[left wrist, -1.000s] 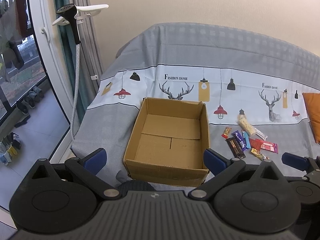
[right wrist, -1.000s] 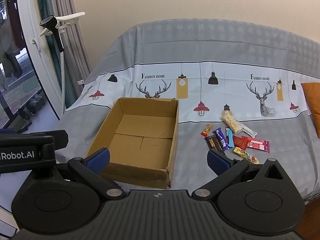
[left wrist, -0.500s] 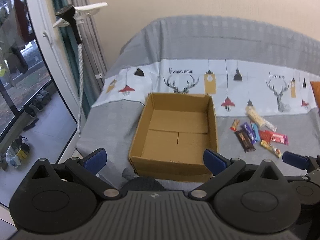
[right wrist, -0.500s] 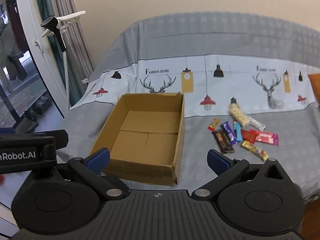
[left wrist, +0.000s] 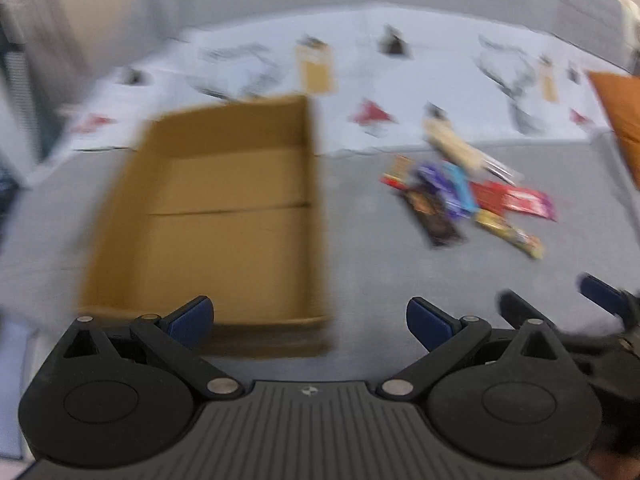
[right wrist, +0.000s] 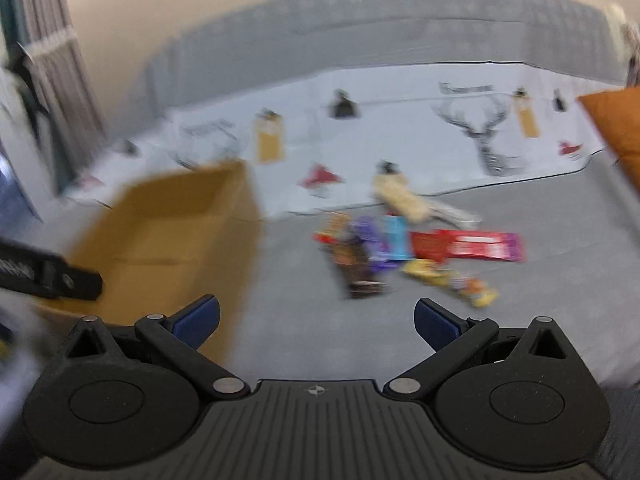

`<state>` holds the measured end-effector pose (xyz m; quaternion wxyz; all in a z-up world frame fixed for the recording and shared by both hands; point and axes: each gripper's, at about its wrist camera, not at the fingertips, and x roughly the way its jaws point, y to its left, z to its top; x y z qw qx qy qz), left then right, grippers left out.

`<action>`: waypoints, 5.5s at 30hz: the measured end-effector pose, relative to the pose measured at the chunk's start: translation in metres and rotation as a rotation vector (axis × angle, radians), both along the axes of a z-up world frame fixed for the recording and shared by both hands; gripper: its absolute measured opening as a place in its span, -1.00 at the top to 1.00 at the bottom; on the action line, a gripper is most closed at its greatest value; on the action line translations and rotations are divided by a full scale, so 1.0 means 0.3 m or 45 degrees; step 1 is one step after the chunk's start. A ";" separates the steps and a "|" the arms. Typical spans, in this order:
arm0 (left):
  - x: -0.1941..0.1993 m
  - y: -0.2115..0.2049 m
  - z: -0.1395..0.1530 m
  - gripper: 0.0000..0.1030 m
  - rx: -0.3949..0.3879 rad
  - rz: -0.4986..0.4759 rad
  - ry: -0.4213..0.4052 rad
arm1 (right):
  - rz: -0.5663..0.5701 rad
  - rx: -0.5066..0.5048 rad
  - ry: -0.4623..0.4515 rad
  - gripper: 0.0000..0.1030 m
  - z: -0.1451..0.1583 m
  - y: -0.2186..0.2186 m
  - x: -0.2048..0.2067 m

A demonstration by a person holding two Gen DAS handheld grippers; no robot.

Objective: Organize snacks
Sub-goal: 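Grasp the dark chocolate bar with left tool while right tool grasps yellow snack, then carry both snacks over the cardboard box and lower them inside, then open both tools to drop the snacks into the box and withdraw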

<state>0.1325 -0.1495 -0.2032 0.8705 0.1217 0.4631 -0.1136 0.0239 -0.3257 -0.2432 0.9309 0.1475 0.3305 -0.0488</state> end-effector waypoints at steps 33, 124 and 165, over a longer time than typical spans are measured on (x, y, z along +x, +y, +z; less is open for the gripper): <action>0.439 -0.493 -0.646 0.08 -0.013 -0.386 0.177 | -0.113 -0.188 0.285 0.49 -0.524 -0.334 0.424; -0.040 0.708 0.414 0.15 -0.479 0.017 -0.553 | 0.458 0.036 -0.539 0.51 0.568 0.609 0.175; 0.391 0.688 -0.301 0.15 -0.291 0.103 0.012 | 0.436 0.059 0.259 0.51 -0.100 0.709 0.614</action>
